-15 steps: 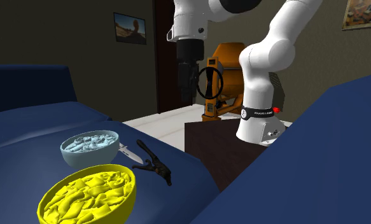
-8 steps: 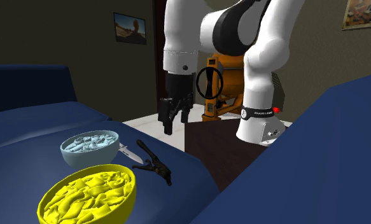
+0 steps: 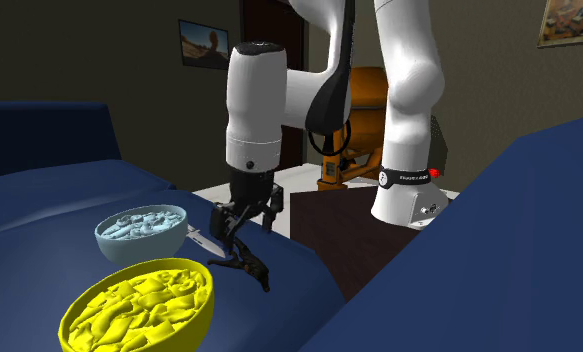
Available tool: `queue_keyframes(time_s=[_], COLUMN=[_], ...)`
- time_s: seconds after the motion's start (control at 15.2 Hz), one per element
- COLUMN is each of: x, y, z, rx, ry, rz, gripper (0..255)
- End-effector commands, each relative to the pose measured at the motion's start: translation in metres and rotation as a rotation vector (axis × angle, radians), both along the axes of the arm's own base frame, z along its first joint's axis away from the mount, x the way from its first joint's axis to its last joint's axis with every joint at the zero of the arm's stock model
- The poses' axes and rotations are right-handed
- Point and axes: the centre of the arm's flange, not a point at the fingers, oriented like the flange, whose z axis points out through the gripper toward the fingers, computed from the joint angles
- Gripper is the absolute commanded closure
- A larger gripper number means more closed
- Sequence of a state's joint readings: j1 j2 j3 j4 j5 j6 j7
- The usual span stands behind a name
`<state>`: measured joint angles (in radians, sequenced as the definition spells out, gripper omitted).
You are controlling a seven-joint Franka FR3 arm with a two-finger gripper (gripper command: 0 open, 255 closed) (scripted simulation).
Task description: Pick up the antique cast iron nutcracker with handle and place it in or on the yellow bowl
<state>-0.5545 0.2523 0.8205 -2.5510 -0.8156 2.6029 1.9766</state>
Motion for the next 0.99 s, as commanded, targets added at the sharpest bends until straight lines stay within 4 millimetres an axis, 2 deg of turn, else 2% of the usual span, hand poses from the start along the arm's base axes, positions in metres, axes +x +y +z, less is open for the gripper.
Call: queue_keyframes(time_s=[0.0,0.4,0.86,0.92], x=[0.003,0.006,0.006,0.006], y=[-0.002,-0.008,-0.008,-0.008], z=[-0.014,-0.042,-0.042,-0.042], rx=[-0.008,-0.008,-0.008,-0.008], ry=[-0.011,-0.011,-0.011,-0.011], rz=[-0.018,-0.018,-0.018,-0.018], gripper=[0,0,0,255])
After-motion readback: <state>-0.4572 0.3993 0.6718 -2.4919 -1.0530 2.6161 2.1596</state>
